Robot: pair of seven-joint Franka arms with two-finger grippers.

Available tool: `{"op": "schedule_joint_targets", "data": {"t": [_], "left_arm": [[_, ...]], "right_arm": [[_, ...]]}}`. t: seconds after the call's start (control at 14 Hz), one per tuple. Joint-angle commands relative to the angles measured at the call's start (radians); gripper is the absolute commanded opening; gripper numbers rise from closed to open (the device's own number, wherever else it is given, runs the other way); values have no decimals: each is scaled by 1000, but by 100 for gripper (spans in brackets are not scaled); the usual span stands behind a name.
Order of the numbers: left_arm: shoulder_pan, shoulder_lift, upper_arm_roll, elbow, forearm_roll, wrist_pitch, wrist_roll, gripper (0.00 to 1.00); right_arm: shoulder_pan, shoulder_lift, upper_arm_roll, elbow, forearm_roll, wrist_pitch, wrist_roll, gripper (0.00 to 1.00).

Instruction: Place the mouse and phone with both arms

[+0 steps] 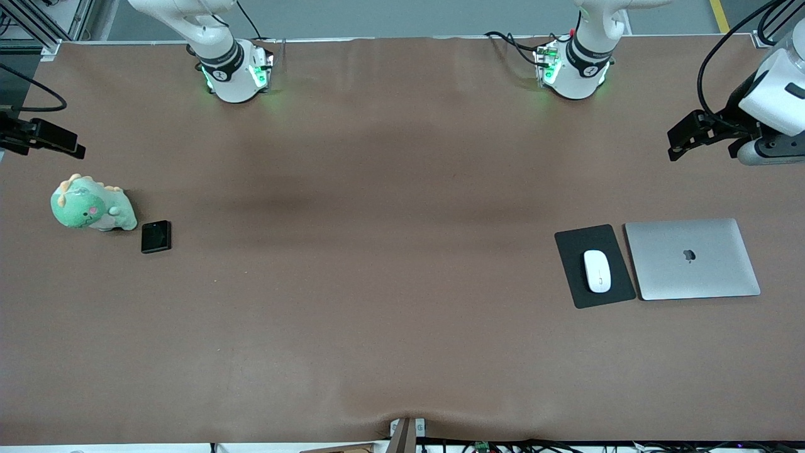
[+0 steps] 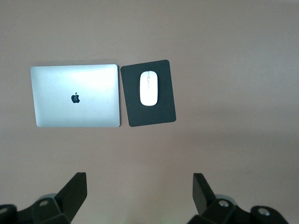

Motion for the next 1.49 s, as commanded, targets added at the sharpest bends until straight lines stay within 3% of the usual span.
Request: {"op": "schedule_joint_targets", "data": {"t": [0.0,1.42], "left_arm": [[-7,6,2,14,-23,-22,15,100],[1,2,-1,16,-24,-57,20,100]], "right_arm": [[18,-2,-5,14,-13,-8,21,100],[13,-2,-7,24,-16,-6,21,100]]}}
